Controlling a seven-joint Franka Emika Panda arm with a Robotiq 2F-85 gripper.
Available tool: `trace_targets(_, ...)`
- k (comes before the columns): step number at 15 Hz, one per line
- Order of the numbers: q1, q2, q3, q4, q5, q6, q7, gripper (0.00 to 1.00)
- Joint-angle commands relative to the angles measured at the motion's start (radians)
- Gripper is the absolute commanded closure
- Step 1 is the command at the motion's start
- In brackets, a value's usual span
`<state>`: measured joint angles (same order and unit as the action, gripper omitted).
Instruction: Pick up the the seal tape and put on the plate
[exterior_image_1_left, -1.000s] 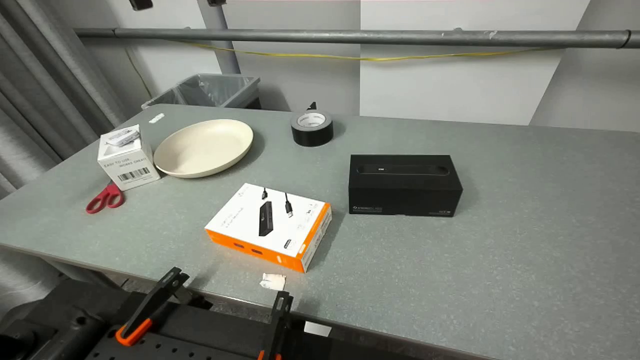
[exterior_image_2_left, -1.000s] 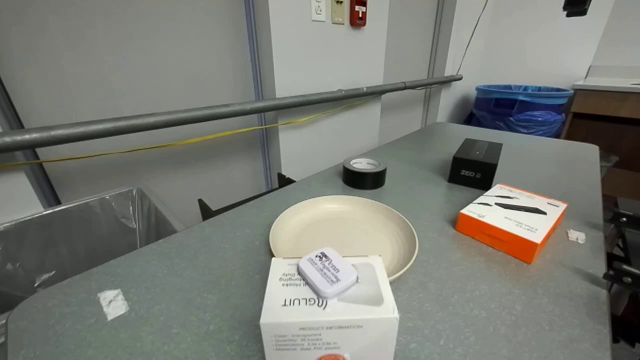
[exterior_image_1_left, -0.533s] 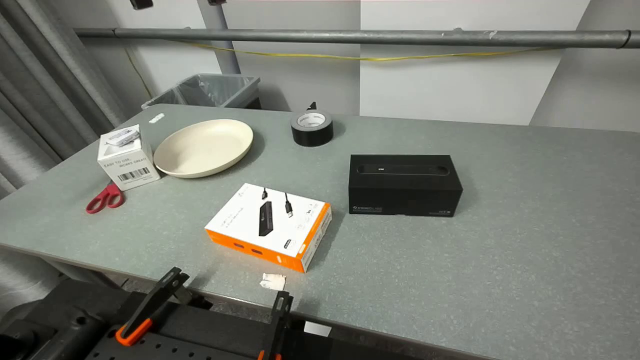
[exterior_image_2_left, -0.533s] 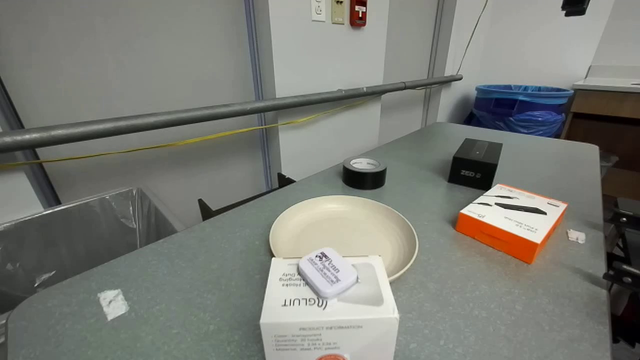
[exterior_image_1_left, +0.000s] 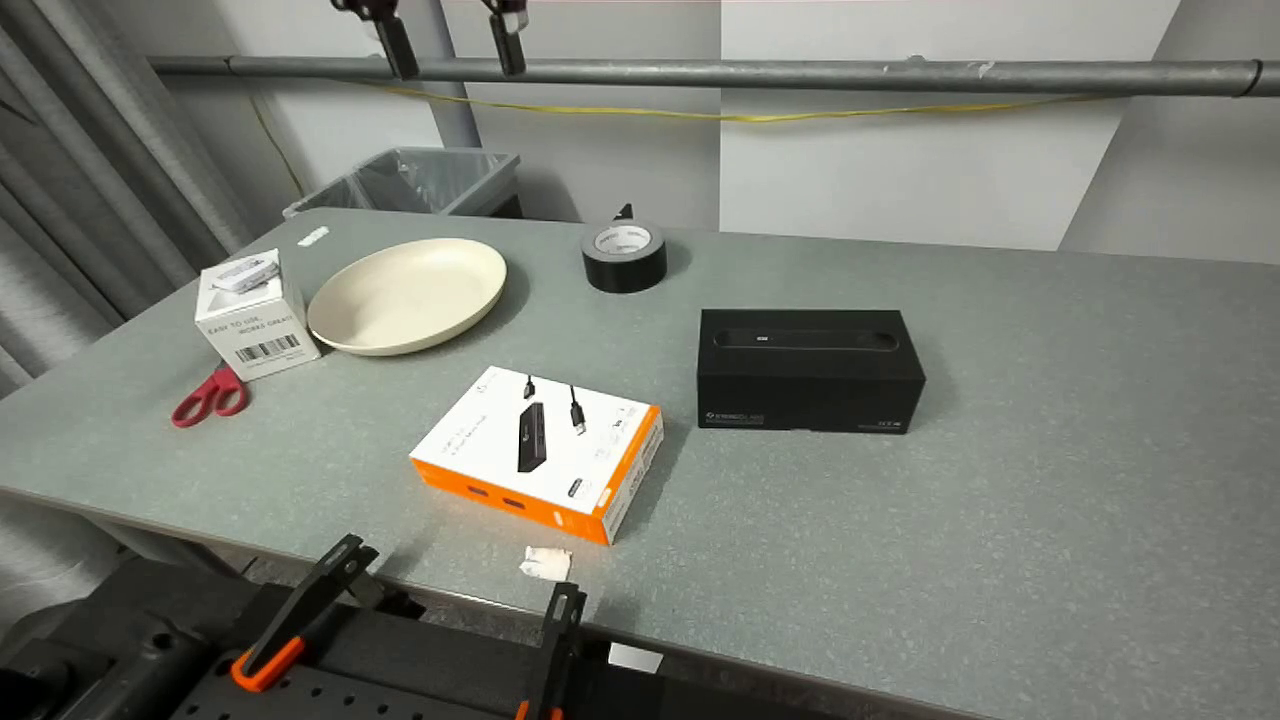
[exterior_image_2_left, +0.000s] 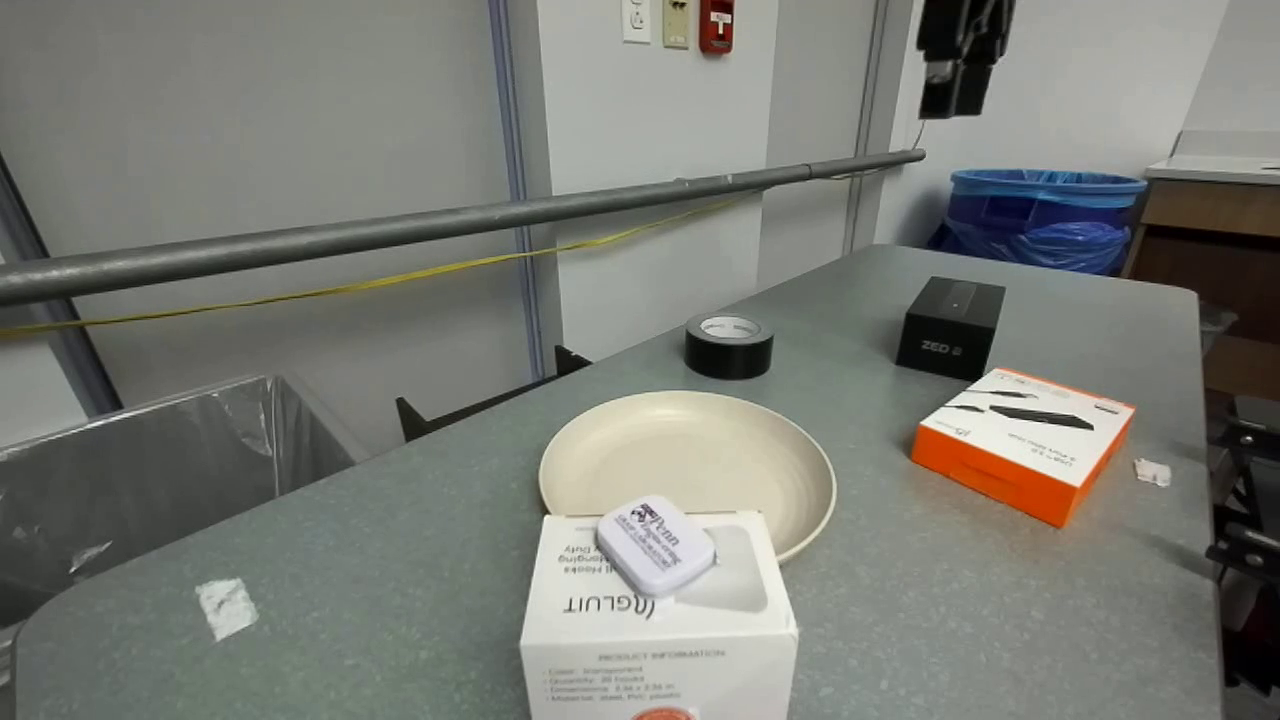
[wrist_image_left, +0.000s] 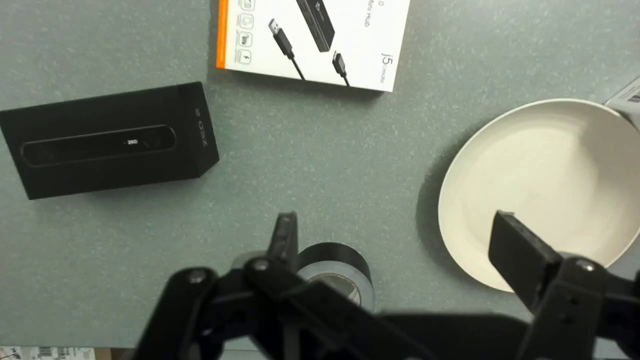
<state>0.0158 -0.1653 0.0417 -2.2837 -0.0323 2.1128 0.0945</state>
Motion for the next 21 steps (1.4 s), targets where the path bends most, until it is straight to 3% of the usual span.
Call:
trace_targets(1, -0.002, 0.260, -0.006, 0.206, 0.008, -0.003, 0.027, 0.00)
trace_targets(2, -0.002, 0.322, -0.011, 0.274, 0.027, -0.037, 0.014, 0.00)
trace_targets(3, 0.004, 0.185, -0.009, 0.124, 0.004, 0.010, 0.009, 0.00)
trace_targets(6, 0.005, 0.310, -0.016, 0.229, 0.007, 0.007, 0.008, 0.00)
trace_targets(10, 0.009, 0.339, -0.014, 0.264, 0.008, 0.007, 0.014, 0.00)
trace_targets(21, 0.085, 0.842, -0.070, 0.676, -0.032, 0.085, 0.253, 0.00)
